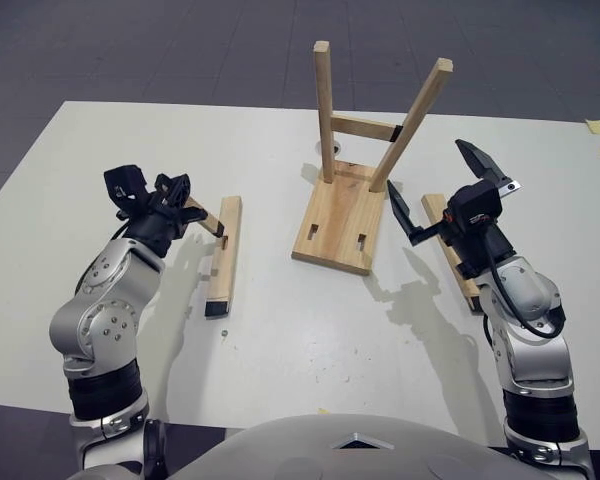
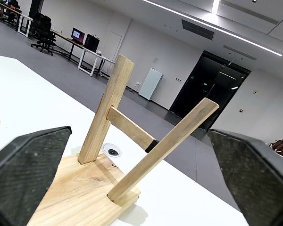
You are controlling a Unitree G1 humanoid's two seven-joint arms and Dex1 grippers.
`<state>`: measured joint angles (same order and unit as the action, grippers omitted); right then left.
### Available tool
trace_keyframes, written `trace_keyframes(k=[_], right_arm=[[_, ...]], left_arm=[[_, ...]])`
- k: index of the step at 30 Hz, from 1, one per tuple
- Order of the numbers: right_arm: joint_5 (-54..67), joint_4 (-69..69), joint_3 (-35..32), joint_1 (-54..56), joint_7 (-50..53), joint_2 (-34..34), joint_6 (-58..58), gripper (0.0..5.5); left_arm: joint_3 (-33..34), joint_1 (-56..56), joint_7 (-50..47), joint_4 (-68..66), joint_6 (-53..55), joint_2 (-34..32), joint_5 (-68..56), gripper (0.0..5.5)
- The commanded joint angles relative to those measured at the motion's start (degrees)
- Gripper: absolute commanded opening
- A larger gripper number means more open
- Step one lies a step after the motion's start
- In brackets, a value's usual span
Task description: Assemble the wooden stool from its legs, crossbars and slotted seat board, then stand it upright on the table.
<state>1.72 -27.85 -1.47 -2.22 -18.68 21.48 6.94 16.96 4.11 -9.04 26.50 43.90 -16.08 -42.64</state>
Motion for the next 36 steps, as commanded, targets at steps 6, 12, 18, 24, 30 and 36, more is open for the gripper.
trace_keyframes(k=[6, 12, 18, 24, 30, 36], right_arm=[[-0.3, 0.81, -0.04, 0.52, -0.12, 0.11, -0.07, 5.4], [-0.34, 0.8, -0.07, 0.49, -0.12, 0.13, -0.14, 5.4], [-0.28, 1.01, -0.08, 0.89, -0.24, 0.23, -0.18, 5.4], [-0.38, 1.13, -0.03, 1.09, -0.31, 0.31, -0.11, 5.4], [-0.5, 1.23, 0.12, 0.95, -0.22, 0.09, -0.23, 5.4], [-0.83, 1.47, 0.59, 1.02, -0.15, -0.06, -0.49, 5.4]], left_arm=[[0.03, -0.93, -3.09, 2.24, 1.73, 3.95, 0.91, 0.42], [-0.58, -0.92, -1.65, 1.6, 0.79, 3.29, 2.88, 0.42], [-1.1, -0.18, -0.41, -0.92, -1.42, 4.64, 6.19, 0.42], [-2.07, -0.31, 0.17, -0.74, -1.86, 6.31, 7.02, 0.42], [-0.39, 2.64, 0.51, 0.0, -1.2, 4.79, 6.58, 0.42], [-1.51, 1.97, 0.25, 1.18, 0.4, 7.0, 5.7, 0.42]])
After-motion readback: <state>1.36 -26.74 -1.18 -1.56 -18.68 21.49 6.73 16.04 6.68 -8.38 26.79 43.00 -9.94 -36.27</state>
